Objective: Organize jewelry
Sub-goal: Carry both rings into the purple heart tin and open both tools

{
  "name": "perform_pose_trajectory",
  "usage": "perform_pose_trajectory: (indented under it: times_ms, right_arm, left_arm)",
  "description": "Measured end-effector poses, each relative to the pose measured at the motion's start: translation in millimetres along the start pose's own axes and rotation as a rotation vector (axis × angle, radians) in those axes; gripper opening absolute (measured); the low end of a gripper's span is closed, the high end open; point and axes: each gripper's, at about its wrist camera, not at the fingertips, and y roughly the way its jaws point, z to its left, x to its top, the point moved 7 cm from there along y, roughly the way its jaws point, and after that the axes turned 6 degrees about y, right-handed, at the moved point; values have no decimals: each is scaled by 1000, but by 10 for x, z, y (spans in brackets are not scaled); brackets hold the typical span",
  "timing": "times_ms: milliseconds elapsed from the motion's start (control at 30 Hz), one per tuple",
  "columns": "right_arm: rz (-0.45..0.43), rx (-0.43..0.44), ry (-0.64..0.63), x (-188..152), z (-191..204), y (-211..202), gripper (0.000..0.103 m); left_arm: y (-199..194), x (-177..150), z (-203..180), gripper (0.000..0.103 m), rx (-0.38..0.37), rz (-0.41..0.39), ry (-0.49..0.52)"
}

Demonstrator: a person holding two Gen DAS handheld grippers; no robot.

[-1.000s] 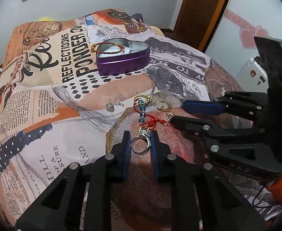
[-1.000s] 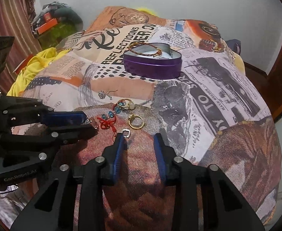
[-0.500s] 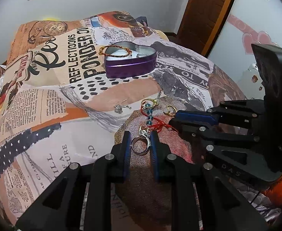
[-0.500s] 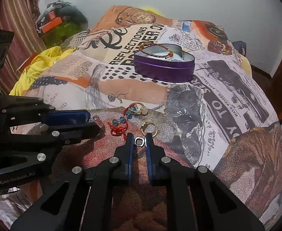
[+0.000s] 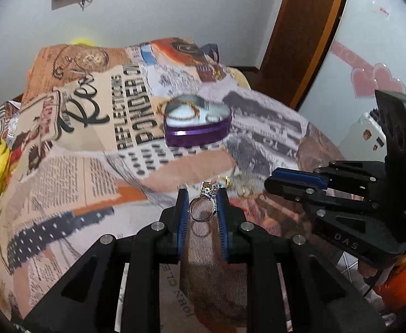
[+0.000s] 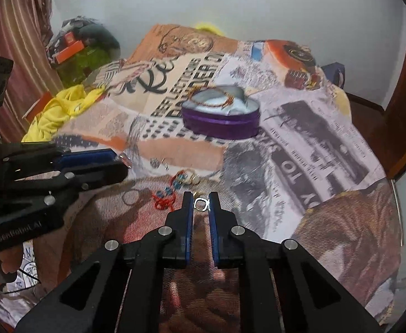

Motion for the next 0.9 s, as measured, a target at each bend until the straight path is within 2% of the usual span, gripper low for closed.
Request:
perform_pose_trajectory:
  times_ms: [500,900]
  right_arm:
    - [-147,-54,15,470,-166,-360,10]
    - [-210,-48,24,830,-213,-333,10]
  left_arm:
    - [-219,412,99,19,18,-111,-10]
    - [-103,783,234,19,22,-155,-8]
